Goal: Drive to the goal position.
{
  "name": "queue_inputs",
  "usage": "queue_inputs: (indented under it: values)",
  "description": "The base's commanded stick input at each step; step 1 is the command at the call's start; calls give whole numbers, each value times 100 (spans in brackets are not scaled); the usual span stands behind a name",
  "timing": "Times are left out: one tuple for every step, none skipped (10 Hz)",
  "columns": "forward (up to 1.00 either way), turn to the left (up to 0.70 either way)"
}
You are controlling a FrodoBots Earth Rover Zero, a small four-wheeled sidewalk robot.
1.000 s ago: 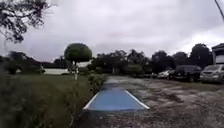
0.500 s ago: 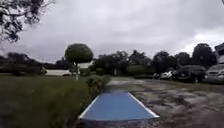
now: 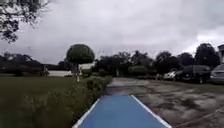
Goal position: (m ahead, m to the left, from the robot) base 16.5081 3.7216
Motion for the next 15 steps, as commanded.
queue_inputs:
  values:
    - [50,0]
    - [50,0]
    - [50,0]
    - [50,0]
    - [50,0]
    - [50,0]
    - [50,0]
    - [50,0]
    - [50,0]
    - [50,0]
    - [50,0]
    - [50,0]
    - [50,0]
    - [50,0]
    - [50,0]
